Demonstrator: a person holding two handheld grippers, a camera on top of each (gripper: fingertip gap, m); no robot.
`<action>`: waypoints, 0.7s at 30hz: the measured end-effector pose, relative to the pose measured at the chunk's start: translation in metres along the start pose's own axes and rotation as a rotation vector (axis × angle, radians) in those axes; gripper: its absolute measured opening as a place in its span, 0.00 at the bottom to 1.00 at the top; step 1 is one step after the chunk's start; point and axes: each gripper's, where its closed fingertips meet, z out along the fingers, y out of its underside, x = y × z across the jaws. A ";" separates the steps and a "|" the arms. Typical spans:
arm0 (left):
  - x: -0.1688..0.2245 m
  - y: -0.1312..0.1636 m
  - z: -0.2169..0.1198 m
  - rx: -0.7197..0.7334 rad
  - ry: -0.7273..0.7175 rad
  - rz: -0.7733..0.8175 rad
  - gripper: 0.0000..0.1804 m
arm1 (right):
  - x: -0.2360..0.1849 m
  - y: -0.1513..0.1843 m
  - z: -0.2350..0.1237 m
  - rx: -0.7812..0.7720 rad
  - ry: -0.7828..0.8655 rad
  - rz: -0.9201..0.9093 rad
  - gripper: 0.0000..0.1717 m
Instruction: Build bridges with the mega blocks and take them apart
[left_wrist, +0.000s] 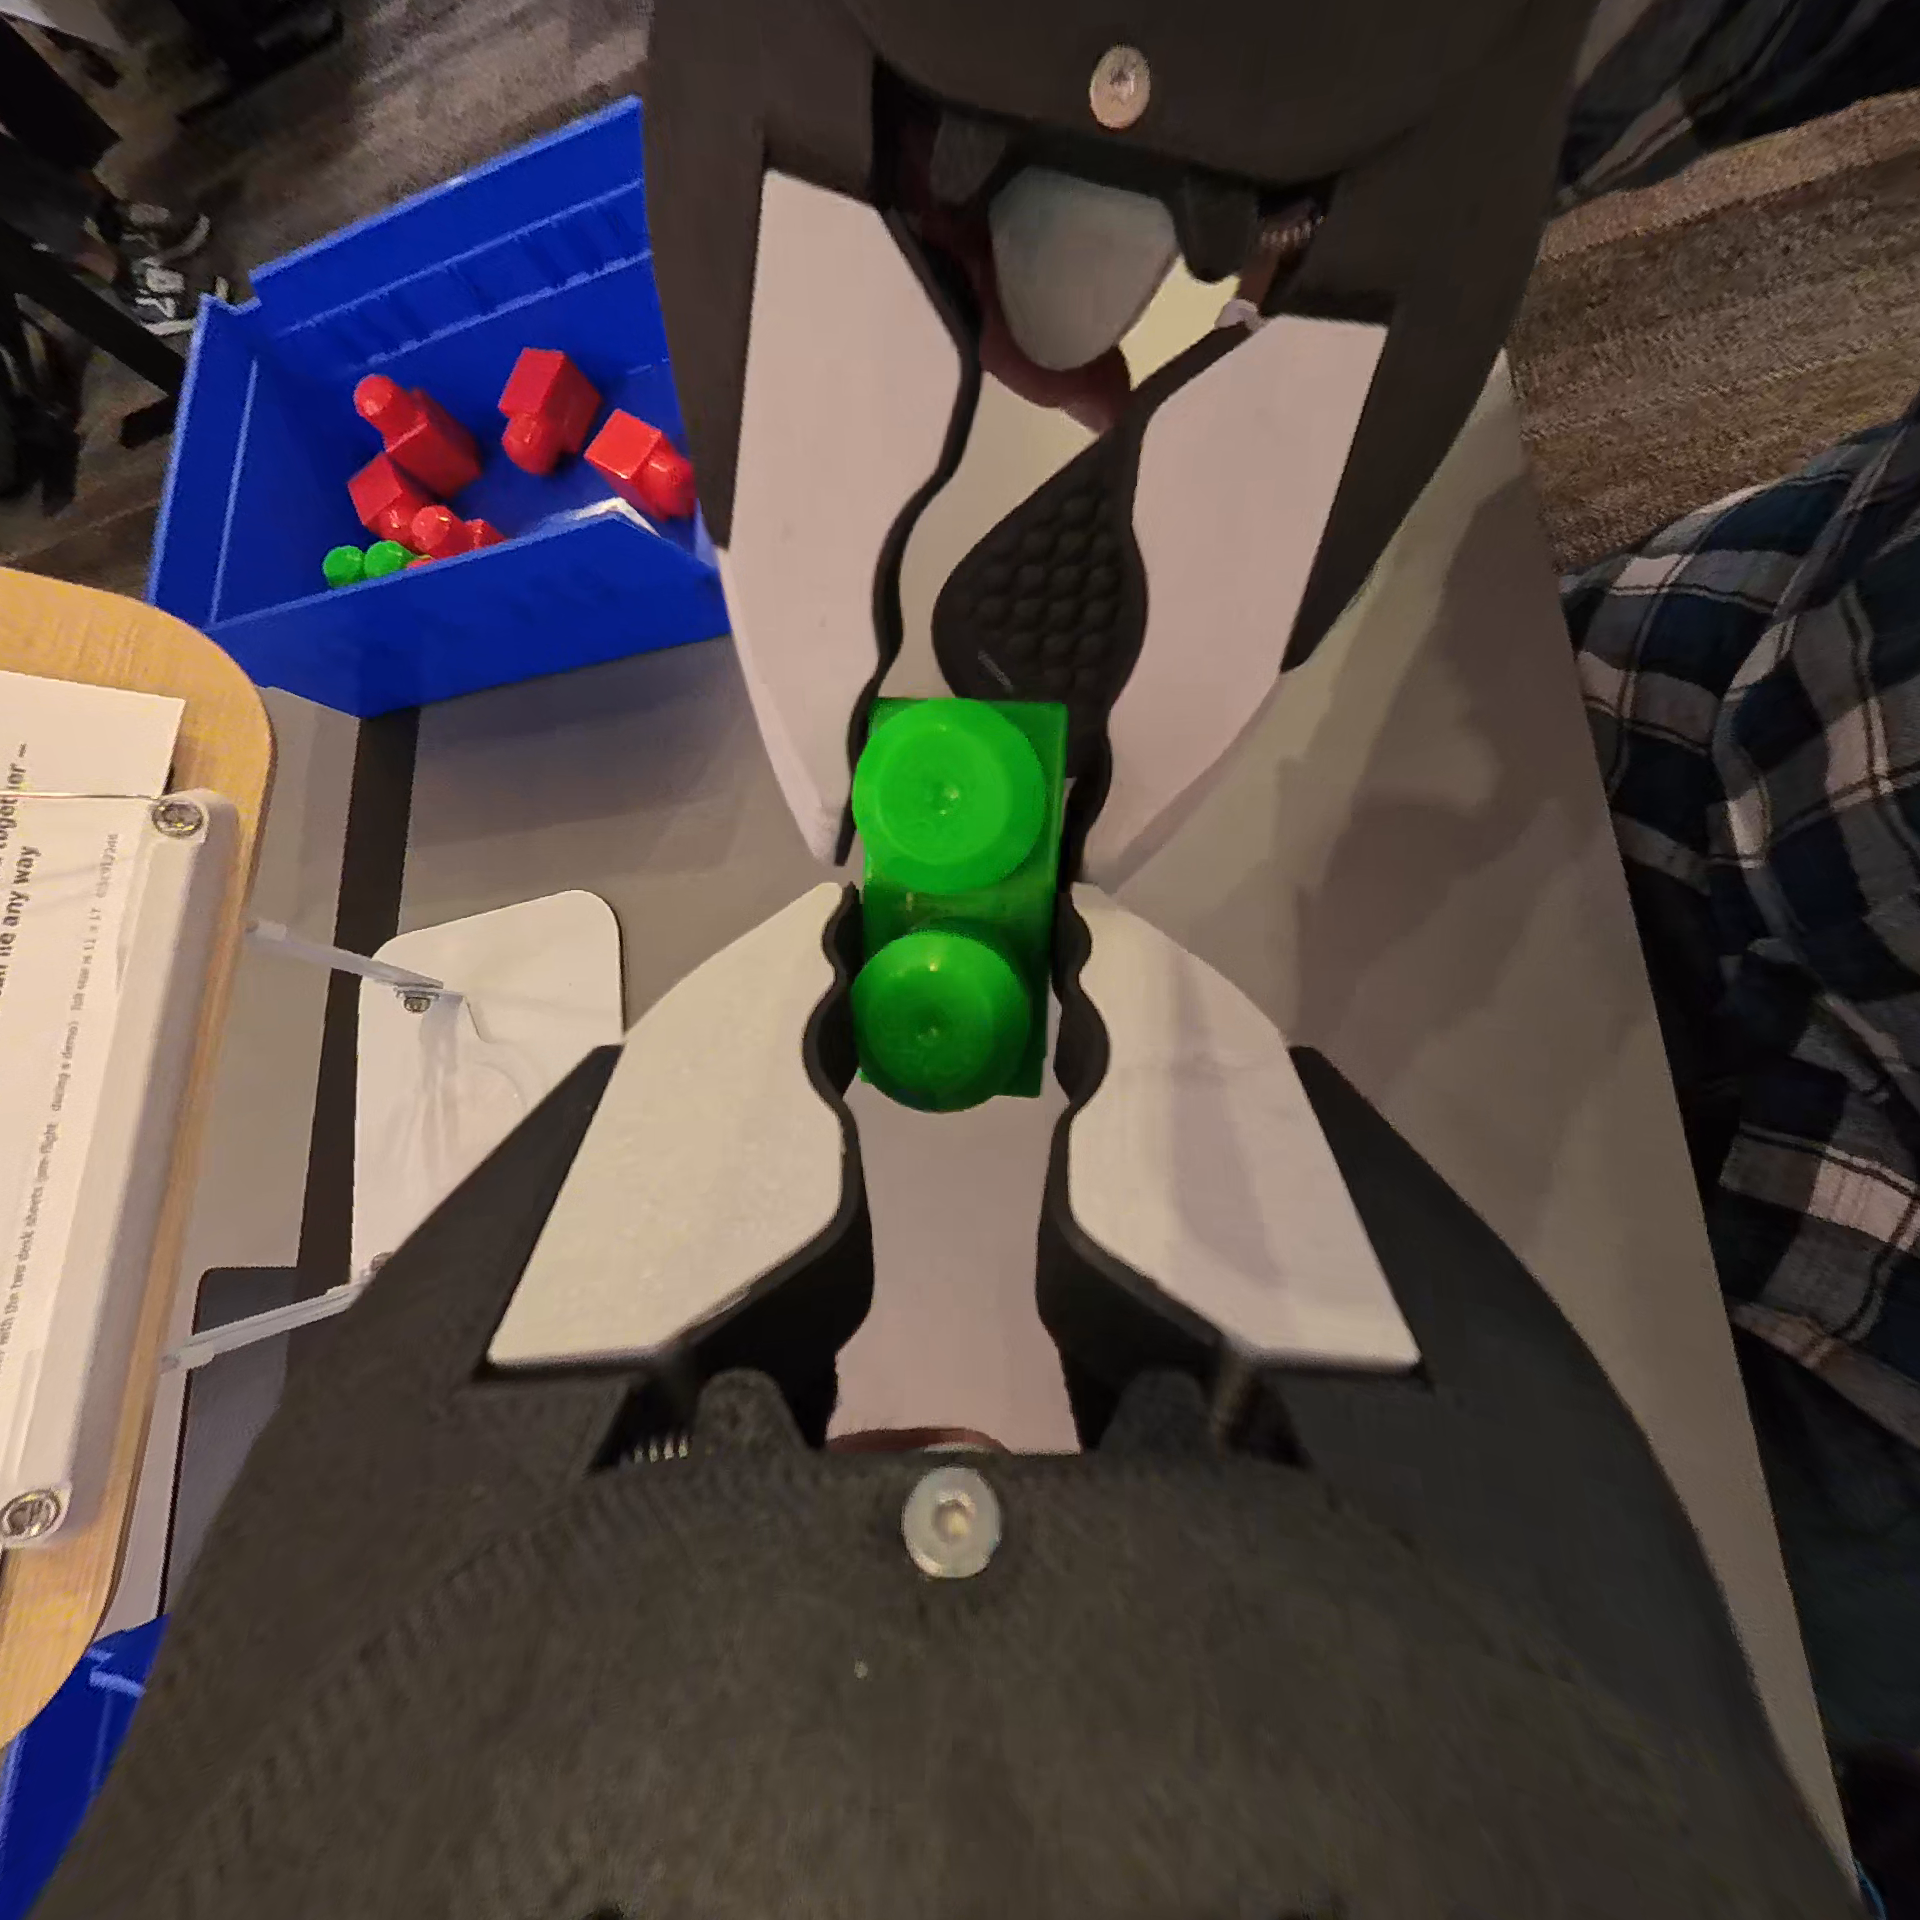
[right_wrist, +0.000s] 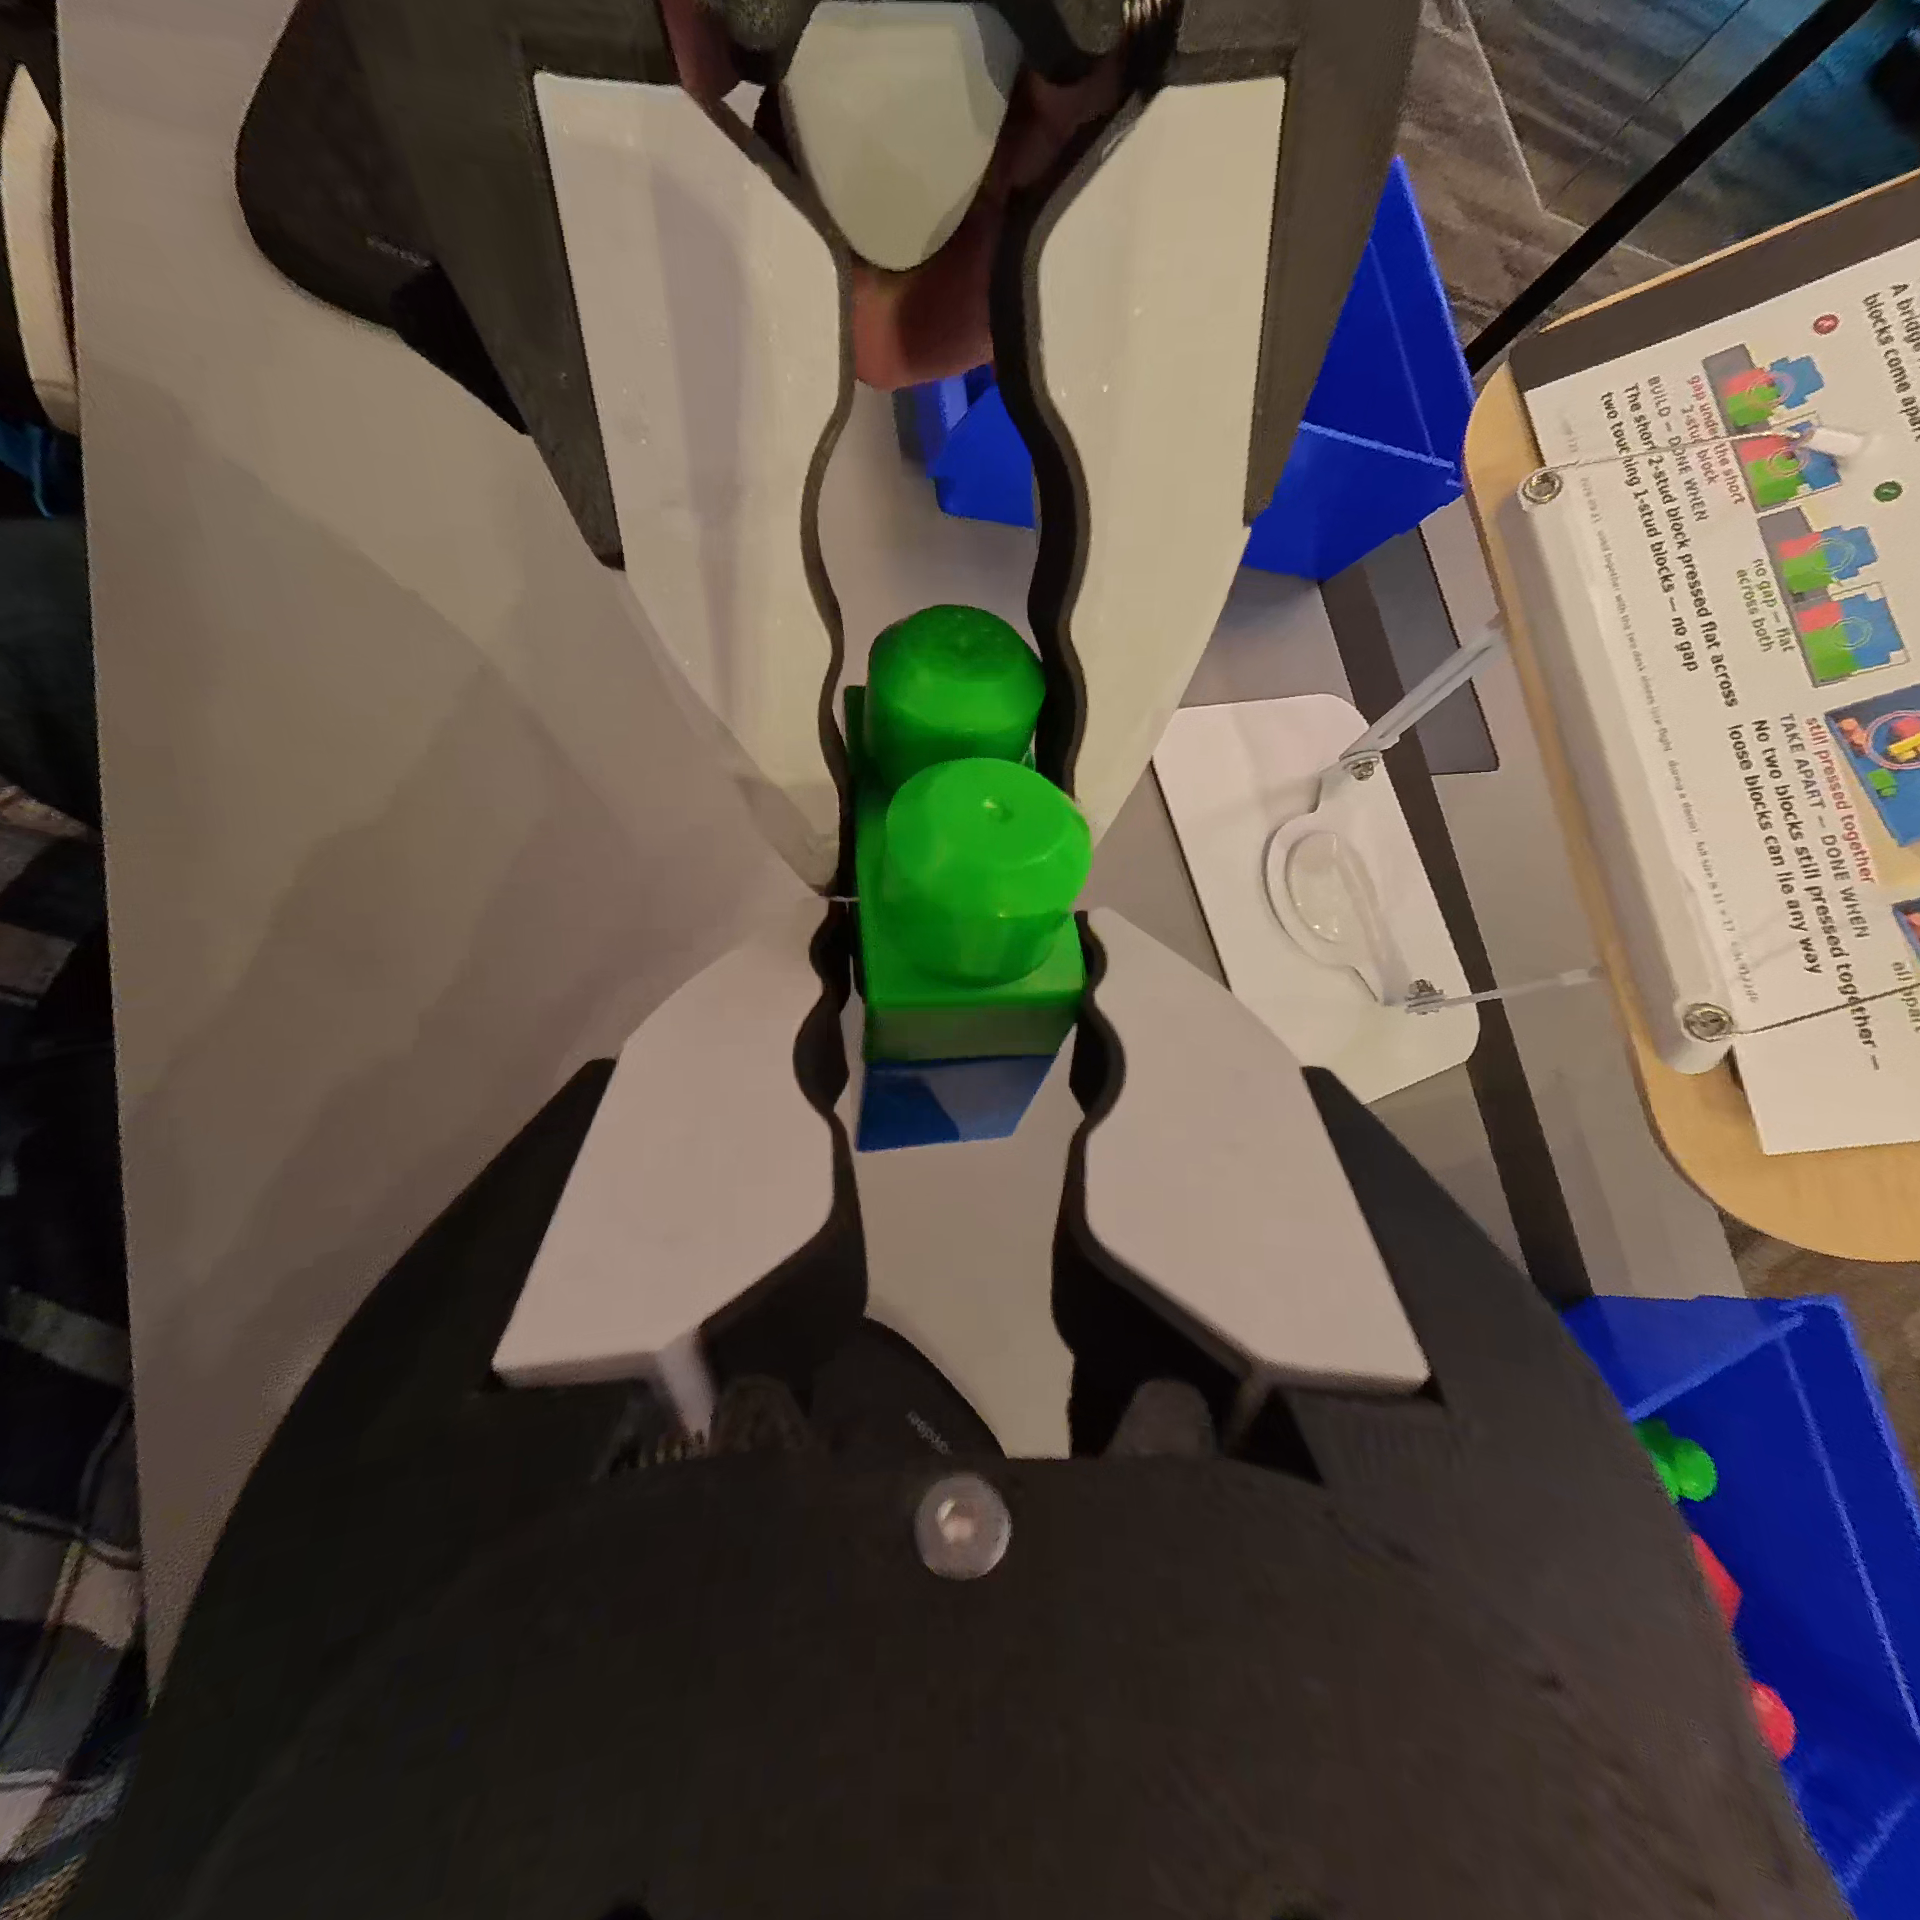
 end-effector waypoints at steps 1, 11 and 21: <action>0.001 0.000 0.002 -0.008 0.010 0.004 0.19 | -0.001 0.002 0.000 -0.002 -0.007 0.009 0.23; -0.002 -0.005 0.010 -0.039 0.083 0.014 0.19 | 0.002 0.008 -0.005 0.059 -0.047 0.066 0.22; -0.006 -0.006 0.013 -0.044 0.122 0.012 0.19 | 0.007 0.011 -0.005 0.067 -0.062 0.084 0.22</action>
